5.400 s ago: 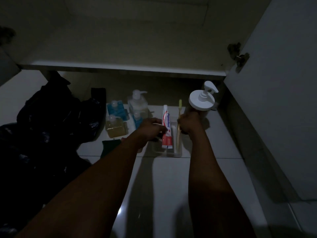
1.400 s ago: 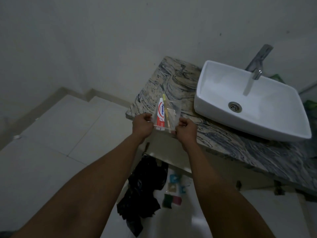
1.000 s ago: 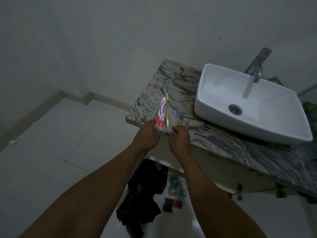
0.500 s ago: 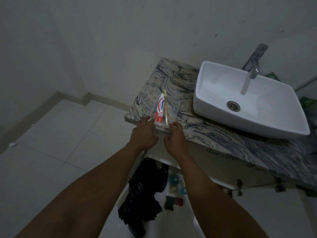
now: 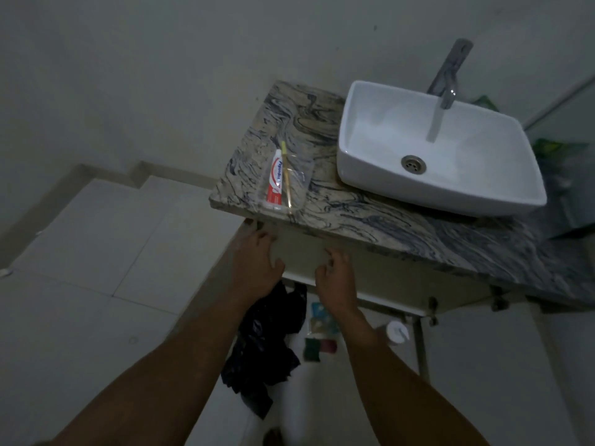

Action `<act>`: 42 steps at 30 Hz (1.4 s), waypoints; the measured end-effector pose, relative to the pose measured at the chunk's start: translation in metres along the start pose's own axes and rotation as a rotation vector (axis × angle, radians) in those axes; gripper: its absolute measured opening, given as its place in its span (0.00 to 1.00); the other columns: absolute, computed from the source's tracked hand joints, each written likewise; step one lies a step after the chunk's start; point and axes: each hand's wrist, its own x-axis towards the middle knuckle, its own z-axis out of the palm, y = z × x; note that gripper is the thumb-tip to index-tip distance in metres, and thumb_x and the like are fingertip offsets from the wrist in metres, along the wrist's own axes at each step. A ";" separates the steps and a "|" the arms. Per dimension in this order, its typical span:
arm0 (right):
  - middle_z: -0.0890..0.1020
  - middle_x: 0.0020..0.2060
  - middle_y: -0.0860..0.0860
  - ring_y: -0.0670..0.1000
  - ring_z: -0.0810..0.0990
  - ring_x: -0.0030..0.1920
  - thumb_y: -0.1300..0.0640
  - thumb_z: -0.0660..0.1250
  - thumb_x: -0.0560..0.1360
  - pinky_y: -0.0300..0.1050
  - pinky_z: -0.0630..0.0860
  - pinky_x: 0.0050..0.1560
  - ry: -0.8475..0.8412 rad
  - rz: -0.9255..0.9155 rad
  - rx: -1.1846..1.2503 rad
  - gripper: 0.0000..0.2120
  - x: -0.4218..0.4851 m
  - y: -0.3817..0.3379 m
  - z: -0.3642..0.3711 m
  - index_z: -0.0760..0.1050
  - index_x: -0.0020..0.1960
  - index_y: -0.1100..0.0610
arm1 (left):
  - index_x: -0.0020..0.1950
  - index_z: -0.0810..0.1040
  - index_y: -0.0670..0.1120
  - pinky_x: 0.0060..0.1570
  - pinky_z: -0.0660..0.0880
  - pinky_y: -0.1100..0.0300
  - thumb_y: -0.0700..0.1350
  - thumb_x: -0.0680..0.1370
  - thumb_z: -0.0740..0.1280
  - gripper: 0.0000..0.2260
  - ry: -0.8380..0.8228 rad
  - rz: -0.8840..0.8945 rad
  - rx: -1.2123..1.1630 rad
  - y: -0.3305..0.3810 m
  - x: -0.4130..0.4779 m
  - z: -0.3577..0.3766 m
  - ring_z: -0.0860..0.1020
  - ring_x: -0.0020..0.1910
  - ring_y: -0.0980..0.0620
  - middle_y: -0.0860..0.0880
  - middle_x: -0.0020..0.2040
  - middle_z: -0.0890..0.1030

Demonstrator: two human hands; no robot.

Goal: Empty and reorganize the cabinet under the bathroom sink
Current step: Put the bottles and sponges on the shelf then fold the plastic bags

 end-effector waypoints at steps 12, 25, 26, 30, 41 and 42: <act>0.76 0.62 0.57 0.55 0.76 0.62 0.63 0.67 0.76 0.48 0.74 0.64 -0.036 0.405 -0.058 0.20 -0.123 0.187 -0.082 0.71 0.67 0.59 | 0.70 0.72 0.43 0.59 0.73 0.54 0.53 0.76 0.68 0.25 -0.491 -0.056 0.020 0.072 -0.085 0.139 0.72 0.65 0.44 0.43 0.68 0.72; 0.66 0.73 0.56 0.56 0.66 0.72 0.56 0.68 0.77 0.48 0.65 0.70 -0.046 0.669 0.068 0.31 -0.117 0.337 -0.155 0.60 0.76 0.58 | 0.68 0.72 0.48 0.57 0.76 0.49 0.52 0.74 0.68 0.23 -0.639 -0.114 0.079 0.149 -0.112 0.304 0.75 0.60 0.44 0.46 0.63 0.74; 0.66 0.73 0.56 0.55 0.66 0.72 0.55 0.69 0.77 0.48 0.65 0.70 -0.042 0.666 0.066 0.32 -0.111 0.353 -0.154 0.60 0.76 0.58 | 0.68 0.73 0.47 0.57 0.76 0.51 0.51 0.75 0.69 0.23 -0.640 -0.112 0.073 0.148 -0.113 0.321 0.76 0.60 0.44 0.46 0.63 0.74; 0.66 0.74 0.55 0.55 0.65 0.73 0.53 0.69 0.76 0.50 0.66 0.70 -0.028 0.687 0.047 0.33 -0.086 0.433 -0.133 0.59 0.77 0.56 | 0.72 0.70 0.46 0.62 0.72 0.54 0.49 0.75 0.71 0.27 -0.679 -0.114 0.047 0.128 -0.110 0.404 0.75 0.63 0.46 0.46 0.67 0.72; 0.70 0.69 0.56 0.54 0.68 0.70 0.58 0.74 0.72 0.40 0.62 0.67 0.046 0.556 -0.029 0.35 -0.047 0.689 0.018 0.62 0.74 0.61 | 0.78 0.58 0.46 0.69 0.68 0.51 0.47 0.74 0.73 0.37 -0.813 0.036 0.011 0.009 -0.063 0.687 0.67 0.71 0.44 0.43 0.74 0.66; 0.72 0.67 0.53 0.52 0.70 0.68 0.57 0.74 0.72 0.39 0.65 0.65 0.032 0.529 -0.040 0.33 -0.043 0.708 0.030 0.64 0.73 0.60 | 0.79 0.57 0.46 0.69 0.68 0.51 0.47 0.74 0.73 0.38 -0.813 0.042 -0.005 0.000 -0.060 0.707 0.67 0.71 0.44 0.42 0.73 0.66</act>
